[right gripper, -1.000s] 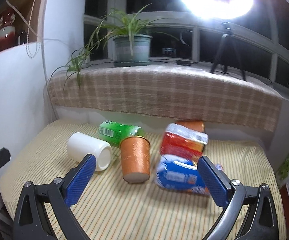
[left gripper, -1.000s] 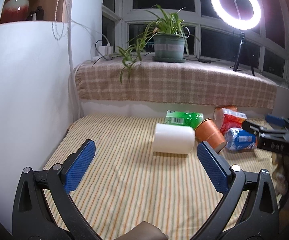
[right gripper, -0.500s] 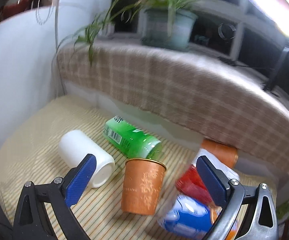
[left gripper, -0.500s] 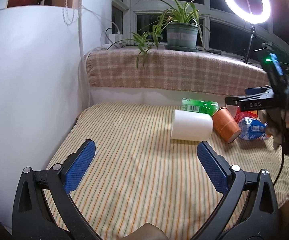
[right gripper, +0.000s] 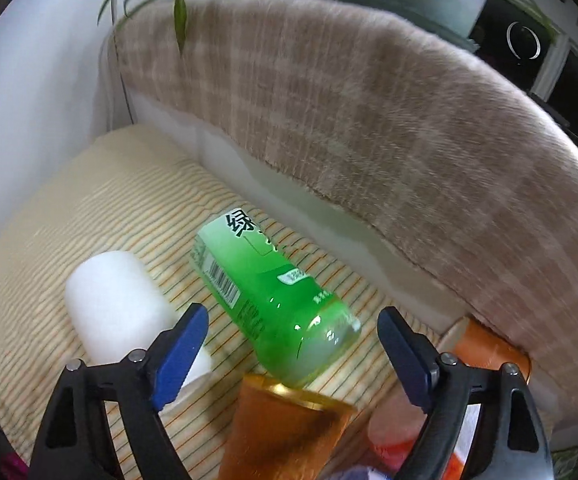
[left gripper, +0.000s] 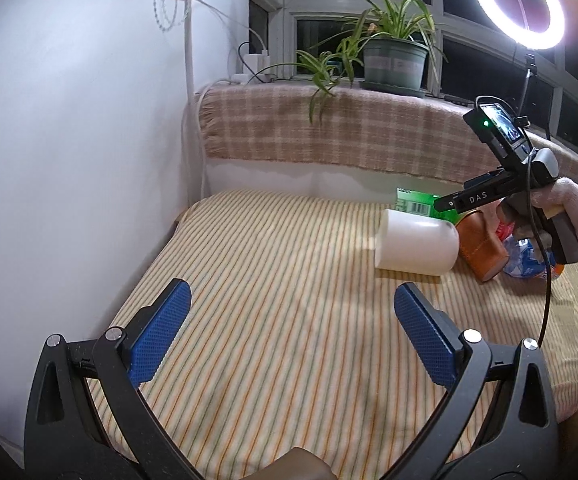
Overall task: Flip cup upright
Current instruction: 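Move the right gripper toward the lying green tea bottle, then close the right gripper around the green tea bottle's body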
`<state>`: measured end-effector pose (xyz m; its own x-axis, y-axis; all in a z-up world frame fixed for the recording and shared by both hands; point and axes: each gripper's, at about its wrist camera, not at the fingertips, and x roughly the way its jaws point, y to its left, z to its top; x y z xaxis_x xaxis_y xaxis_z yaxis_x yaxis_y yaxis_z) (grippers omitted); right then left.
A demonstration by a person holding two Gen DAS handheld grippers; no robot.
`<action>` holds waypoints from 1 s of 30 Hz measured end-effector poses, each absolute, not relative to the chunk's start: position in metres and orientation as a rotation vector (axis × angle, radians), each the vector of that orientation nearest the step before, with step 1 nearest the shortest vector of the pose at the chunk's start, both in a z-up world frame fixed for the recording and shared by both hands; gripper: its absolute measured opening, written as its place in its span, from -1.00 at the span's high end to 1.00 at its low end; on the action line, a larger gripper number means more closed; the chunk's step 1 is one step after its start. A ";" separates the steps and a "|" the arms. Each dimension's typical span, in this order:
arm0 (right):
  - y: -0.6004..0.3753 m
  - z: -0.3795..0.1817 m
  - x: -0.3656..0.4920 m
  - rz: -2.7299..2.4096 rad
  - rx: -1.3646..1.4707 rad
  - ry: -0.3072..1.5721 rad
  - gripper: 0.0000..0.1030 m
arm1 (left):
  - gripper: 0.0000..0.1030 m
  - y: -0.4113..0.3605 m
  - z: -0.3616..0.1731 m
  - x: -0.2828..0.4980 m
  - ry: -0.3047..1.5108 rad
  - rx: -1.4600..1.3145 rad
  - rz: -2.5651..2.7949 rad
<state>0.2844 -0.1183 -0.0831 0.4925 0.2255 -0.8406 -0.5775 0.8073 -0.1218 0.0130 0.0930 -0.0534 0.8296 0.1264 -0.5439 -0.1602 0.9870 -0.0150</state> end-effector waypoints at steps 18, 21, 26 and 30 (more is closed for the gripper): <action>-0.077 -0.113 0.325 0.627 -0.584 1.064 -0.69 | -1.00 0.111 -0.060 0.018 0.586 -0.082 0.198; -0.070 -0.118 0.329 0.639 -0.587 1.083 -0.67 | -1.00 0.113 -0.060 0.018 0.587 -0.082 0.202; -0.061 -0.124 0.336 0.660 -0.579 1.105 -0.65 | -1.00 0.114 -0.061 0.019 0.589 -0.080 0.206; -0.051 -0.129 0.343 0.681 -0.562 1.127 -0.55 | -1.00 0.115 -0.062 0.020 0.589 -0.082 0.210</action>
<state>0.3433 -0.0515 -0.1286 0.2711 0.2050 -0.9405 -0.7376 0.6720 -0.0661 0.0201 0.1149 -0.0617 0.8109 0.1729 -0.5590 -0.2195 0.9755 -0.0167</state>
